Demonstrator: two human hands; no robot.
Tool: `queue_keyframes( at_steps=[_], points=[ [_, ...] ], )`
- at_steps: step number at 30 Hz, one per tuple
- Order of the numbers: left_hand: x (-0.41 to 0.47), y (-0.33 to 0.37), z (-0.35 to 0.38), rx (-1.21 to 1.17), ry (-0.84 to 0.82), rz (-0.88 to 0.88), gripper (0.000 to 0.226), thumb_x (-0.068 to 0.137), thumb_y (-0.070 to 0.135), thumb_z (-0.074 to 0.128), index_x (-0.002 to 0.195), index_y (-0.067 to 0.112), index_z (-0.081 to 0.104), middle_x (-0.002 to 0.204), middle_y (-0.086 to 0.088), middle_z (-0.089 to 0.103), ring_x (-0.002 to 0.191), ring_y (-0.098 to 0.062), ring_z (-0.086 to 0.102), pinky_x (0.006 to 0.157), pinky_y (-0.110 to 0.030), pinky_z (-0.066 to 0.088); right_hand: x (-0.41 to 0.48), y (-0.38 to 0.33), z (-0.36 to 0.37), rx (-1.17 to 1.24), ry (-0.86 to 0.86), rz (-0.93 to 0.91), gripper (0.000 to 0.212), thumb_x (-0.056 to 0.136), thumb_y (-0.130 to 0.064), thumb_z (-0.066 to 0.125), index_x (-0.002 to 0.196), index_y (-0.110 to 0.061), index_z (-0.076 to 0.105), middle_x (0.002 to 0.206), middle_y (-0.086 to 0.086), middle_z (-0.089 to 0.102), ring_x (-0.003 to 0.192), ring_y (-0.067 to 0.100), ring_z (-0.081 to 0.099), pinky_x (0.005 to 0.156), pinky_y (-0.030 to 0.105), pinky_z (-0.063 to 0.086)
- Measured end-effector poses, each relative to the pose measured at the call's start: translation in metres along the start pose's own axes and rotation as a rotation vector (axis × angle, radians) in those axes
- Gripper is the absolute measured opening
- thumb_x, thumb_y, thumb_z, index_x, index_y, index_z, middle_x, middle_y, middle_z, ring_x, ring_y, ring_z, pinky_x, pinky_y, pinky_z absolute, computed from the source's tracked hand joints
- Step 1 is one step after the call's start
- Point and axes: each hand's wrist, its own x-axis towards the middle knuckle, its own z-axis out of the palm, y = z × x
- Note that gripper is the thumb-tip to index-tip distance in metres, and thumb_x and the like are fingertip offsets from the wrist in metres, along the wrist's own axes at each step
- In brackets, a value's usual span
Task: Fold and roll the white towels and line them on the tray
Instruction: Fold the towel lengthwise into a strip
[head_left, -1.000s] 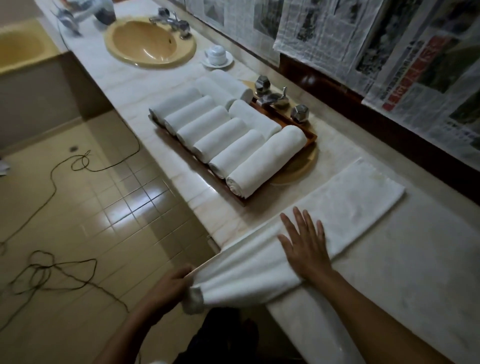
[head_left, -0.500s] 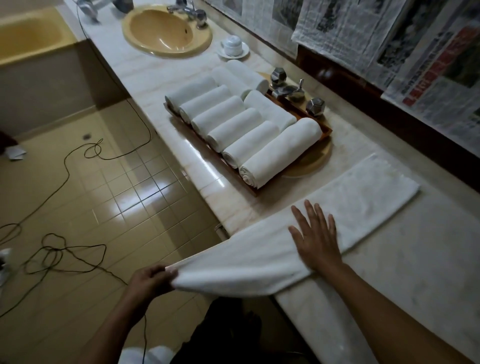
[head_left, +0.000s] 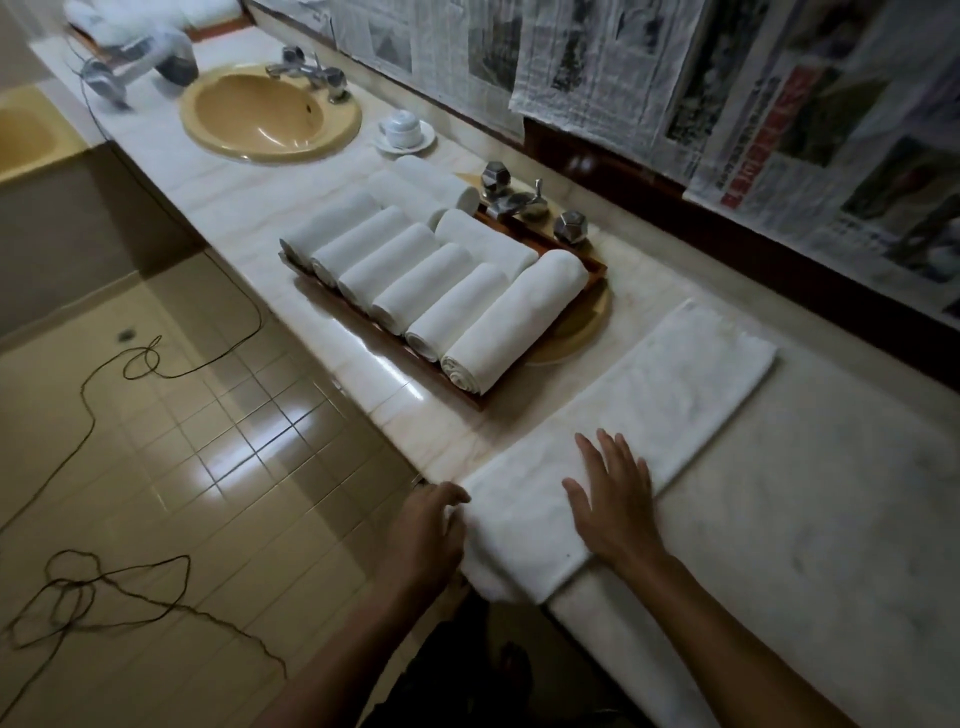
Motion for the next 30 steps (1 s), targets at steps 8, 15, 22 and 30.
queue_keyframes(
  at_steps=[8, 15, 22, 30],
  points=[
    [0.066, 0.040, 0.032, 0.242, -0.105, 0.129, 0.026, 0.095, 0.023, 0.061, 0.122, 0.022, 0.060, 0.122, -0.001, 0.060, 0.108, -0.023, 0.052, 0.084, -0.035, 0.042, -0.049, -0.001, -0.017, 0.176, 0.153, 0.612, 0.049, 0.094, -0.035, 0.067, 0.136, -0.013, 0.055, 0.134, 0.014, 0.055, 0.119, 0.036, 0.053, 0.098, 0.046, 0.045],
    [0.094, 0.043, 0.024, 0.255, -0.329, 0.000, 0.008, 0.093, 0.026, 0.055, 0.098, 0.021, 0.060, 0.095, 0.005, 0.061, 0.088, -0.019, 0.056, 0.077, -0.037, 0.051, -0.045, -0.011, -0.016, 0.275, 0.096, 0.804, 0.023, 0.093, -0.043, 0.066, 0.093, -0.021, 0.062, 0.101, 0.004, 0.072, 0.096, 0.028, 0.067, 0.082, 0.036, 0.053],
    [0.094, 0.045, 0.024, 0.050, -0.489, 0.010, 0.015, 0.091, 0.031, 0.071, 0.084, 0.020, 0.063, 0.077, 0.008, 0.062, 0.069, -0.007, 0.056, 0.055, -0.017, 0.039, -0.047, -0.018, -0.032, 0.588, 0.297, 0.943, 0.020, 0.093, -0.026, 0.071, 0.102, -0.014, 0.057, 0.102, 0.008, 0.068, 0.098, 0.031, 0.063, 0.075, 0.029, 0.037],
    [0.090, 0.019, 0.032, 0.147, -0.362, 0.309, 0.015, 0.090, 0.019, 0.068, 0.097, 0.021, 0.055, 0.091, -0.001, 0.063, 0.083, -0.027, 0.061, 0.068, -0.041, 0.051, -0.079, -0.036, 0.007, 0.399, 0.493, 0.879, 0.062, 0.084, -0.025, 0.082, 0.135, -0.009, 0.051, 0.120, 0.012, 0.060, 0.111, 0.032, 0.056, 0.089, 0.038, 0.047]
  ],
)
